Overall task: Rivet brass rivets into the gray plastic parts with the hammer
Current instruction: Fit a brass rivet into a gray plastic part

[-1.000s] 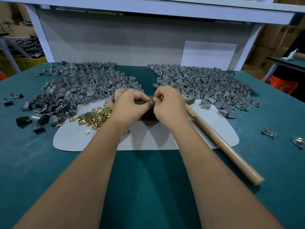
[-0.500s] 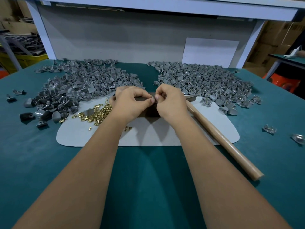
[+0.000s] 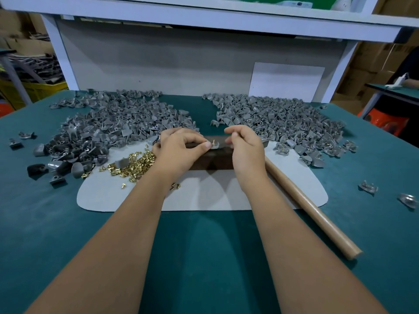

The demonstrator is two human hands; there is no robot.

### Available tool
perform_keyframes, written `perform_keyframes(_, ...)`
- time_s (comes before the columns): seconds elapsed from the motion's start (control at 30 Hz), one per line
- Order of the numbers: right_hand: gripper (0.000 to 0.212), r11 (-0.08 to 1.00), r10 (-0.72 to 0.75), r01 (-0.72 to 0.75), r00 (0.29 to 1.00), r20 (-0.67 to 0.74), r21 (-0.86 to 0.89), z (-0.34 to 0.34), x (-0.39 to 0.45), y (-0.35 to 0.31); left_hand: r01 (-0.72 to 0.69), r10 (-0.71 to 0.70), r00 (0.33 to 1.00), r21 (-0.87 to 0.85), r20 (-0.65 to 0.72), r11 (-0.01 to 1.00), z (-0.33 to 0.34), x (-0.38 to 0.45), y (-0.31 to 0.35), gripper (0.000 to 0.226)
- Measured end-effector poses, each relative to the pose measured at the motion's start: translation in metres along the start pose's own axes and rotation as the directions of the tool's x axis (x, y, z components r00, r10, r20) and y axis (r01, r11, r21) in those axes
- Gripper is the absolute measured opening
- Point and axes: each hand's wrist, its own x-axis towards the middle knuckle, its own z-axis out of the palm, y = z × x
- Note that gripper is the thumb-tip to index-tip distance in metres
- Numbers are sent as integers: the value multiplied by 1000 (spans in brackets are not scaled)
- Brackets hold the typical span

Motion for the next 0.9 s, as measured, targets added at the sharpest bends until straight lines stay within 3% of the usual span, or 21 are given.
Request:
perform_keyframes(0.2,30,986,90,-86,996,-21,139,-6,4,-2,6,-6,1000,11,0,1000,1,0,-2,18)
perform_keyframes(0.37,27,985,108,-104,994,-20,134,-6,5,-4,10,-10,1000,29,-6,1000,2,3,-5,19)
perform_keyframes(0.53,23,989,40,-52,995,-89,-136,-10,2,-10,44,-36,996,101,-80,994,8,4,-2,22)
perform_keyframes(0.63,23,942,77,-121,986,-149,-314,-33,1,-17,59,-53,997,111,-54,992,9,1,-1,19)
perform_keyframes(0.7,22,765,107,-168,985,-134,-622,-55,-1,-18,66,-61,997,107,-54,992,8,1,0,15)
perform_keyframes(0.77,37,456,205,-166,976,-78,-874,-76,-8,-16,71,-65,996,109,-58,992,7,1,0,11)
perform_keyframes(0.83,42,257,317,-112,948,-26,-960,-87,-22,-15,78,-72,996,107,-58,991,8,0,1,10)
perform_keyframes(0.9,36,194,300,-25,953,36,-981,-89,-31,-13,87,-81,994,92,-70,992,8,0,1,14)
